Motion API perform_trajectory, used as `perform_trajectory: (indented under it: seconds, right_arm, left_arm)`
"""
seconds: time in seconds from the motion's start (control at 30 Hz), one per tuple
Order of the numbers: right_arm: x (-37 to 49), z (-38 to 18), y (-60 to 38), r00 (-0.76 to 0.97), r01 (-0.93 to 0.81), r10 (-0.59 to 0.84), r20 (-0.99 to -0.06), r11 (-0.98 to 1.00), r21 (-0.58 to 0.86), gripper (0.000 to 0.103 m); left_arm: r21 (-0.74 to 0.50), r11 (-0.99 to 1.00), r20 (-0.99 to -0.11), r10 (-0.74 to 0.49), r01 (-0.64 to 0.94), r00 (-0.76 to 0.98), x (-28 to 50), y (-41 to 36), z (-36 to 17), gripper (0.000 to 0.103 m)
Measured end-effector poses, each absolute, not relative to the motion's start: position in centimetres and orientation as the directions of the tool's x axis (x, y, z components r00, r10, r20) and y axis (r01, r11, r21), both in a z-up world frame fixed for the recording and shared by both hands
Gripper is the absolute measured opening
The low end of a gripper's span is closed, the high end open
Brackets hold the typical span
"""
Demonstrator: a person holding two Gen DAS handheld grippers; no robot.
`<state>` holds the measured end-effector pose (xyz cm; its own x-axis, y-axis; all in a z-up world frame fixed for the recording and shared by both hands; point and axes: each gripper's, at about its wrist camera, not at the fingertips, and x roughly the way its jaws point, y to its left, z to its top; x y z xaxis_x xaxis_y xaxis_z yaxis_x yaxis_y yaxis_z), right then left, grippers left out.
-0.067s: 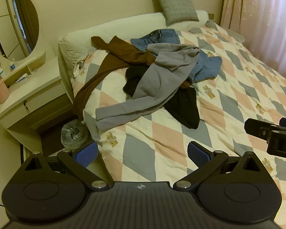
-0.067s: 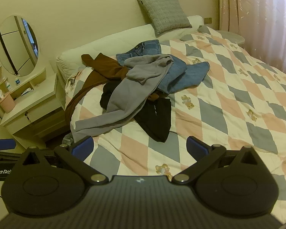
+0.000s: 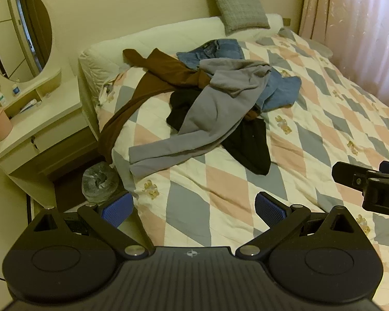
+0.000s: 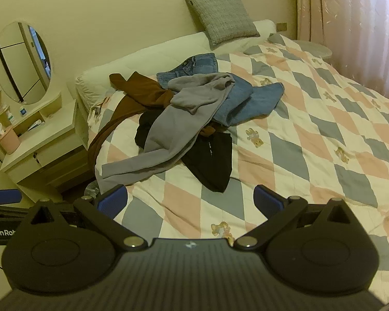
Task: Fold clothes
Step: 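Move both grippers toward the clothes pile on the bed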
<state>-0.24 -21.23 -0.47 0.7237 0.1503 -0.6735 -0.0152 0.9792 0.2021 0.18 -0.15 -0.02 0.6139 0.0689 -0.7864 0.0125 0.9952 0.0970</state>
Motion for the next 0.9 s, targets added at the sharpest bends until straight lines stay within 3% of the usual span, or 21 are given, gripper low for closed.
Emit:
perform_trajectory:
  seconds: [0.9]
  right_arm:
    - [3.2,-1.4,-20.1,0.702,-0.003,0.158,-0.694,0.976,0.22,0.102]
  left_arm:
    - [0.073,0.997,-0.825,0.046,0.026,0.564,3.6,2.2,-1.6,0.103]
